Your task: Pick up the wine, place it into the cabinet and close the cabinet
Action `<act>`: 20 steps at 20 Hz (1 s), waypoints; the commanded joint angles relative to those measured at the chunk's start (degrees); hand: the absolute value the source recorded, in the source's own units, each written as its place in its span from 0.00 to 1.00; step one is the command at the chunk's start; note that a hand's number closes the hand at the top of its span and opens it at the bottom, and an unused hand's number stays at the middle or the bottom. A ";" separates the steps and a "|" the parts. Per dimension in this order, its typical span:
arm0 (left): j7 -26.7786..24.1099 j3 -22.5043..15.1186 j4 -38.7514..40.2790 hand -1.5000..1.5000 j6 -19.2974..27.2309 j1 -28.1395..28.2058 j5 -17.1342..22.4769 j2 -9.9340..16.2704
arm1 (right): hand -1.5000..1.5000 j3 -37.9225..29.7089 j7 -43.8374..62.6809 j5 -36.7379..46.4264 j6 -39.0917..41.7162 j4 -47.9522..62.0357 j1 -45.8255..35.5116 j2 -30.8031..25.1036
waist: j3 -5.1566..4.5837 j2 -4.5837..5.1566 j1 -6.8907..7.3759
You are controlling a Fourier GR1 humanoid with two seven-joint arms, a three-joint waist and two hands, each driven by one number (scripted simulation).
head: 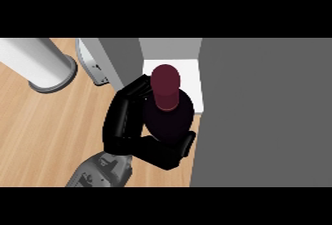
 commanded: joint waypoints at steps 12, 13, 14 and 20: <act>-5.61 -0.91 12.54 1.00 7.49 -8.24 0.43 -0.06 | 0.00 -0.84 4.58 -4.37 -0.43 -7.22 -1.19 -0.31 | -0.02 0.08 -0.08; -7.46 -1.39 12.63 1.00 8.11 -7.96 3.43 -0.06 | 0.00 -3.78 0.34 -5.34 1.07 -1.51 -2.49 -1.03 | -0.01 0.14 0.10; -8.97 -3.40 15.70 1.00 11.18 -8.72 3.43 -0.06 | 0.00 -5.18 5.60 -7.87 0.36 -8.40 -1.67 -2.19 | -0.01 0.12 -0.59; -13.18 -5.41 17.17 1.00 13.96 -9.17 10.09 -0.06 | 0.00 -1.22 3.78 -3.52 -0.05 -6.11 -0.72 -0.32 | -0.03 0.07 -0.18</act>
